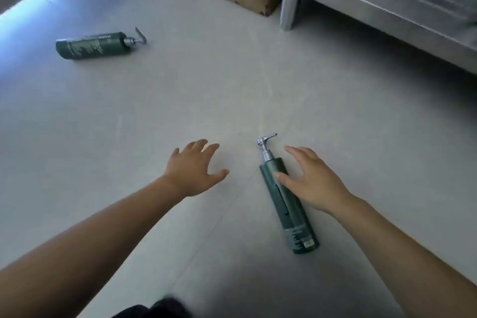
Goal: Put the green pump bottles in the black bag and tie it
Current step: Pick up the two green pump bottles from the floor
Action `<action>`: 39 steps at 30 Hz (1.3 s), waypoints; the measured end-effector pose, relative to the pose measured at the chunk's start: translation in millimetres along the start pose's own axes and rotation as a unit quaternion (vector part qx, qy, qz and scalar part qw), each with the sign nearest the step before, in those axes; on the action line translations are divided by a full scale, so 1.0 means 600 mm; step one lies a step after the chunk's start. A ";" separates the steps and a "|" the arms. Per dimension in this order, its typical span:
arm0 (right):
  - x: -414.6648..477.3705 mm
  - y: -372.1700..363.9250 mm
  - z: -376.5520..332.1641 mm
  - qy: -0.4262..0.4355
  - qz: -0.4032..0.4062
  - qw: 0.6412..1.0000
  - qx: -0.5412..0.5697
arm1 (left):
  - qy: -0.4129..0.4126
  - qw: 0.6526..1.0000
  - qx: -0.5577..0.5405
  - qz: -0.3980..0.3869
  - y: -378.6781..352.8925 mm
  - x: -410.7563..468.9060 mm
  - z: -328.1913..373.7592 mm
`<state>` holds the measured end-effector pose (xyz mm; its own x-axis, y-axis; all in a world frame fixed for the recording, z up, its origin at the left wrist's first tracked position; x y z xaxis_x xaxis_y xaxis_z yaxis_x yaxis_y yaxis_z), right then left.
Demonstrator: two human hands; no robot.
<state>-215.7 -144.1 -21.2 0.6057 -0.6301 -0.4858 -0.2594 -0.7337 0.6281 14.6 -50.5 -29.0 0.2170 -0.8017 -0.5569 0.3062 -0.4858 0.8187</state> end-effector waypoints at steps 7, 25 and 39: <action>-0.015 -0.053 0.018 -0.009 0.010 1.000 -0.011 | 0.009 0.999 -0.044 0.011 -0.090 -0.002 -0.009; 0.004 -0.105 0.035 -0.048 0.001 0.998 -0.030 | -0.036 0.998 0.014 -0.042 -0.170 0.008 -0.032; 0.002 -0.117 0.030 -0.050 0.007 0.999 -0.013 | -0.048 0.998 0.006 -0.041 -0.163 0.005 -0.037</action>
<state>-210.6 -97.8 -76.8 0.5246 -0.6630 -0.5341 -0.2474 -0.7190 0.6494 5.5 2.5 -113.9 0.1027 -0.7885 -0.6064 0.3087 -0.5542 0.7730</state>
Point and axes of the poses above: each hand's wrist, its own x-axis towards the middle knuckle, its own y-axis out of the back of the hand, z = x × y, the point moved 6 cm from there along x, towards the middle knuckle, and after that the axes turned 5 degrees about -z, right-handed, at the moved point
